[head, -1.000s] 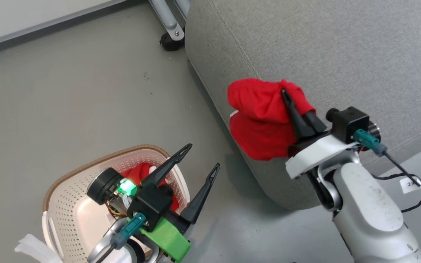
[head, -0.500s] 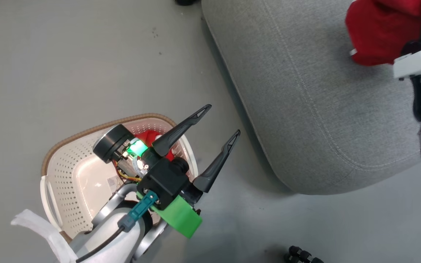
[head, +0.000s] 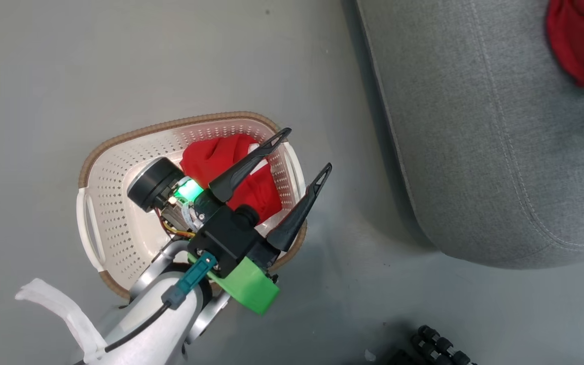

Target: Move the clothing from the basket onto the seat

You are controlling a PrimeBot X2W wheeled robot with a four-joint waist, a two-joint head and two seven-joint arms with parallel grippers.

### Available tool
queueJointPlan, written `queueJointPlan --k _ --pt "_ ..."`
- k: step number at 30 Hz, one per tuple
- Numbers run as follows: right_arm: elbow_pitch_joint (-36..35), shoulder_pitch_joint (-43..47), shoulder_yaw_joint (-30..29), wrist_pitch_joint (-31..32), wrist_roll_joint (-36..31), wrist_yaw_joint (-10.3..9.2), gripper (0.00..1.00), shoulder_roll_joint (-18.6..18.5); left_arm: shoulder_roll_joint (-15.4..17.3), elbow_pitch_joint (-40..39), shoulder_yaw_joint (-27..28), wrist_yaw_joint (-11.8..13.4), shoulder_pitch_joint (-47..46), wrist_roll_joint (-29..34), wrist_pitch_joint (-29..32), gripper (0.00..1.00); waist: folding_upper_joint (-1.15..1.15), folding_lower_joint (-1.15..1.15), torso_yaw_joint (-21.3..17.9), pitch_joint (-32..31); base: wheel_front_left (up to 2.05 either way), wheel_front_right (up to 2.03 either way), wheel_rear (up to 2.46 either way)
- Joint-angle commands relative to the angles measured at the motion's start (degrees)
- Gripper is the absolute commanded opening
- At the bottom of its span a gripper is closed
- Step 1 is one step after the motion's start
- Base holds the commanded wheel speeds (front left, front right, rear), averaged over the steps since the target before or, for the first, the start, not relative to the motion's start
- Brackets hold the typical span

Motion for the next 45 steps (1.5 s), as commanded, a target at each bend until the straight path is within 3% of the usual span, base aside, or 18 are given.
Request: queueJointPlan --k 1,13,21,28,37,45 --pt "0.64 1.61 -0.55 -0.40 -0.10 0.00 1.00 0.72 -0.38 0.30 -0.03 0.09 -1.07 -0.09 -0.73 1.00 0.00 -0.01 1.20 0.98 0.00 0.00 0.00" --pt "-11.38 16.75 -3.30 -0.40 -3.72 0.00 1.00 8.21 -0.79 2.27 0.57 2.03 1.91 -1.82 -4.03 1.00 0.00 -0.01 0.99 -4.75 0.00 0.00 0.00" --pt "-22.86 26.24 -0.73 -0.41 -7.85 0.00 1.00 12.58 -1.56 3.55 2.41 6.27 5.95 -2.87 -6.27 1.00 0.00 -0.01 1.87 -11.38 0.00 0.00 0.00" --pt "-31.46 32.52 4.14 -0.41 -11.25 0.00 1.00 14.23 -2.43 4.33 5.76 10.56 9.29 -4.90 -8.30 1.00 0.00 -0.01 4.77 -16.49 0.00 0.00 0.00" --pt "-38.59 38.35 10.32 1.92 -12.14 0.00 1.00 15.15 -1.26 6.00 12.06 15.34 13.56 -6.78 -10.44 1.00 0.00 -0.01 9.54 -20.94 0.00 0.00 0.00" --pt "-42.96 41.67 13.07 5.29 -12.34 0.00 1.00 15.37 -0.97 6.94 17.79 17.60 17.64 -8.34 -11.00 1.00 0.00 -0.01 12.75 -23.25 0.00 0.00 0.00"
